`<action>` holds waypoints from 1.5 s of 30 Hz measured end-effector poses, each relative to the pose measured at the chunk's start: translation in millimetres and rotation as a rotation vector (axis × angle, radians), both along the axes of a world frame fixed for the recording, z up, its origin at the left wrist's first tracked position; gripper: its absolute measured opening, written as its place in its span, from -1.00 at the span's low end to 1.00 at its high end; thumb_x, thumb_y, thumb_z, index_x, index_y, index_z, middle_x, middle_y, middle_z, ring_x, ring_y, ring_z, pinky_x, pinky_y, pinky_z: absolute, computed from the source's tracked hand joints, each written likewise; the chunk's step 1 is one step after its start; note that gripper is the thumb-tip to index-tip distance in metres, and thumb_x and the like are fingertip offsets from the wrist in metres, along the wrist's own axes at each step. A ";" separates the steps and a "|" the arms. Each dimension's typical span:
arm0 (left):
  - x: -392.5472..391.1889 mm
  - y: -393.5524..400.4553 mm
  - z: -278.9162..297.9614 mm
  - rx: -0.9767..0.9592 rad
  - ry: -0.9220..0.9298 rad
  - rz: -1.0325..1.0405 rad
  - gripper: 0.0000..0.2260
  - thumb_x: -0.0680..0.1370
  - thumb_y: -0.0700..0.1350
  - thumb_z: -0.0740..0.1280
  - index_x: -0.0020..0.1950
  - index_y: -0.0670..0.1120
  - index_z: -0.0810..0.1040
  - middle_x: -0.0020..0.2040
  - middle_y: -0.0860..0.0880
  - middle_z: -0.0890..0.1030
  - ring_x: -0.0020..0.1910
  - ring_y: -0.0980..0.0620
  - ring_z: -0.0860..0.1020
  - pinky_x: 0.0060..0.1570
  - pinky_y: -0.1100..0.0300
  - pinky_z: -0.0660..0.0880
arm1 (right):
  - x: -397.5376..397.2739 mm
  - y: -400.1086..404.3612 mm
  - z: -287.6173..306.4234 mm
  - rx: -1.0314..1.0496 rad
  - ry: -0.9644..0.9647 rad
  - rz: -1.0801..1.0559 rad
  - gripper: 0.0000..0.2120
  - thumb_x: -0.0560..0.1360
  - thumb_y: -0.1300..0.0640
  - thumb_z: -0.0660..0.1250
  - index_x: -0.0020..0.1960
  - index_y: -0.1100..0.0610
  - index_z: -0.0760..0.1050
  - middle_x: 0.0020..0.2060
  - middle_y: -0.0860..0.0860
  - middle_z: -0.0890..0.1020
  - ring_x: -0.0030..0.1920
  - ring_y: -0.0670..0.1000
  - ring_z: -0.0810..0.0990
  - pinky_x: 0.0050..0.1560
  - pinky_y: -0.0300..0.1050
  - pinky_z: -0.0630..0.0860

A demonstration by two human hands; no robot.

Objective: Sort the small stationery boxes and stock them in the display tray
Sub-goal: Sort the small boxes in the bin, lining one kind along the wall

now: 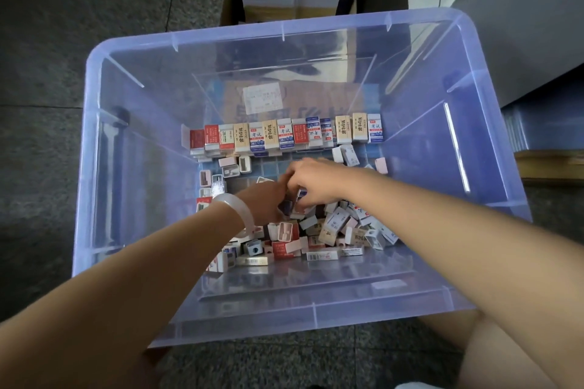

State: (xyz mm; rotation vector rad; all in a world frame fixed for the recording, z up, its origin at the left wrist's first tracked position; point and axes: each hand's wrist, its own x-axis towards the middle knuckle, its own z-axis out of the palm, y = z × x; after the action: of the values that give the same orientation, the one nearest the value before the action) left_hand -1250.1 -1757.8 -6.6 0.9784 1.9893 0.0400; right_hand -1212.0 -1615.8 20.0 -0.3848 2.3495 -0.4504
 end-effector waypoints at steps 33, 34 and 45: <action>6.2 -0.6 -3.3 -0.137 -0.121 0.030 -0.79 0.60 -0.10 0.23 0.06 -0.24 0.52 -0.15 -0.09 0.52 -0.18 -0.02 0.46 -0.23 0.23 0.39 | 22.0 3.6 -13.2 0.213 -0.051 0.160 -0.90 0.52 -0.04 0.27 -0.08 -0.03 0.44 -0.09 -0.01 0.47 0.12 0.11 0.37 0.20 0.11 0.32; 5.2 0.5 -2.7 -0.152 -0.121 0.019 -0.82 0.60 -0.10 0.23 0.01 -0.20 0.53 -0.20 -0.05 0.50 -0.21 0.00 0.45 -0.30 0.26 0.37 | 22.4 5.0 -12.8 0.235 -0.039 0.183 -0.86 0.53 -0.04 0.26 -0.01 0.01 0.48 -0.04 -0.01 0.51 0.11 0.10 0.39 0.23 0.11 0.28; 6.0 -0.4 2.3 -0.197 -0.099 -0.104 -0.82 0.59 -0.16 0.20 -0.08 -0.19 0.56 -0.25 -0.05 0.47 -0.22 -0.01 0.43 -0.15 0.19 0.36 | 24.1 -5.6 -13.6 0.127 -0.109 0.150 -0.70 0.51 0.31 0.19 0.18 0.08 0.51 0.09 0.06 0.50 0.02 0.08 0.52 -0.06 -0.04 0.48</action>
State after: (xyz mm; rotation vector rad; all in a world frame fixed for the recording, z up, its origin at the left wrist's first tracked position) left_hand -1244.1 -1758.2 -4.3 0.9322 1.8116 -0.1602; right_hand -1187.9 -1621.3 6.4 -0.4604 2.2115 -0.2437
